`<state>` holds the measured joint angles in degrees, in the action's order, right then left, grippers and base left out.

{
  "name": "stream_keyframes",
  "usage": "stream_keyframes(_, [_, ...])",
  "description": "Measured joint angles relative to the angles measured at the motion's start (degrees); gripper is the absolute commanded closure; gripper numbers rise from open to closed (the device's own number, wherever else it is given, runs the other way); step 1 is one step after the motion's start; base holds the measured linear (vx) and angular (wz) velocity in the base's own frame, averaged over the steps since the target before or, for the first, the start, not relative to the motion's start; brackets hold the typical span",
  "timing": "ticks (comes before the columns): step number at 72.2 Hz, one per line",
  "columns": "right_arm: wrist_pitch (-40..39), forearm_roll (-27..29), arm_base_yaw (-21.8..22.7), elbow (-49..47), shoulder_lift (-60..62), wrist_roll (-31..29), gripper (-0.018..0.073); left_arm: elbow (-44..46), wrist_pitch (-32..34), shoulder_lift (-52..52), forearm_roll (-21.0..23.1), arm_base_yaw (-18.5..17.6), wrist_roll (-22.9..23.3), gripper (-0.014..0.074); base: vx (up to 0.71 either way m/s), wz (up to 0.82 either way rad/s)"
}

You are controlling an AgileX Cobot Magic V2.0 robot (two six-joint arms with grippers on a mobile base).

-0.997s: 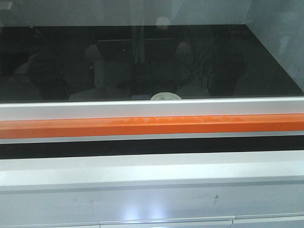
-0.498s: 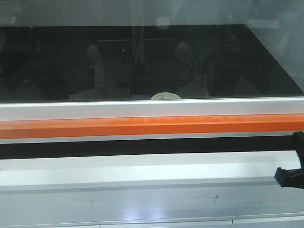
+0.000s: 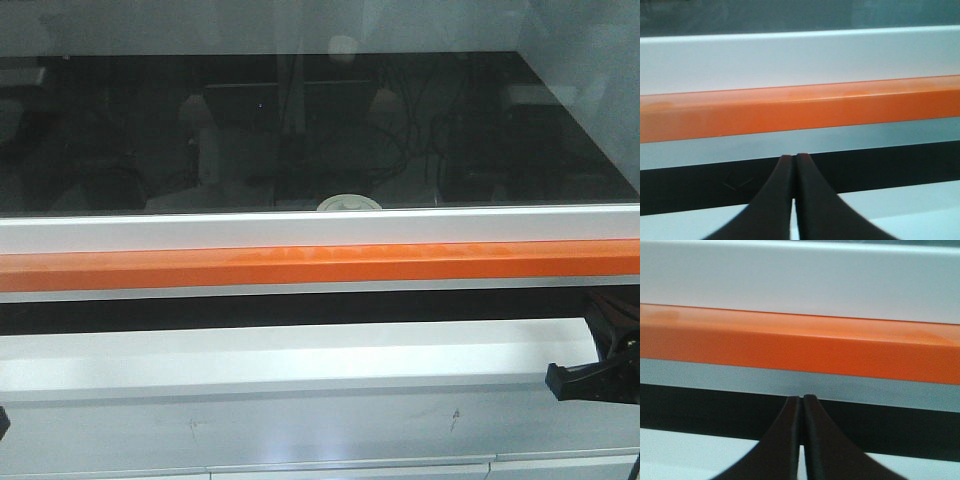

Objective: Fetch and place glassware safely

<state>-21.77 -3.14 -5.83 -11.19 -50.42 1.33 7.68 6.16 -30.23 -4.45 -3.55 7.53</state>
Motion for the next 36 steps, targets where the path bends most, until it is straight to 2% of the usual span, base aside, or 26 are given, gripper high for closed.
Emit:
stream_keyframes(16, [-3.3,-3.0,0.0,0.0,-2.2,2.9,0.0560,0.0,4.1,-6.4,0.0,0.0,0.0,0.0603,0.00,0.00])
stream_keyframes(36, [-9.5,-4.0,0.0,0.0,-7.0,4.3,0.0560,0.0,9.3,-13.3,0.0,0.0,0.0,0.0603,0.00,0.00])
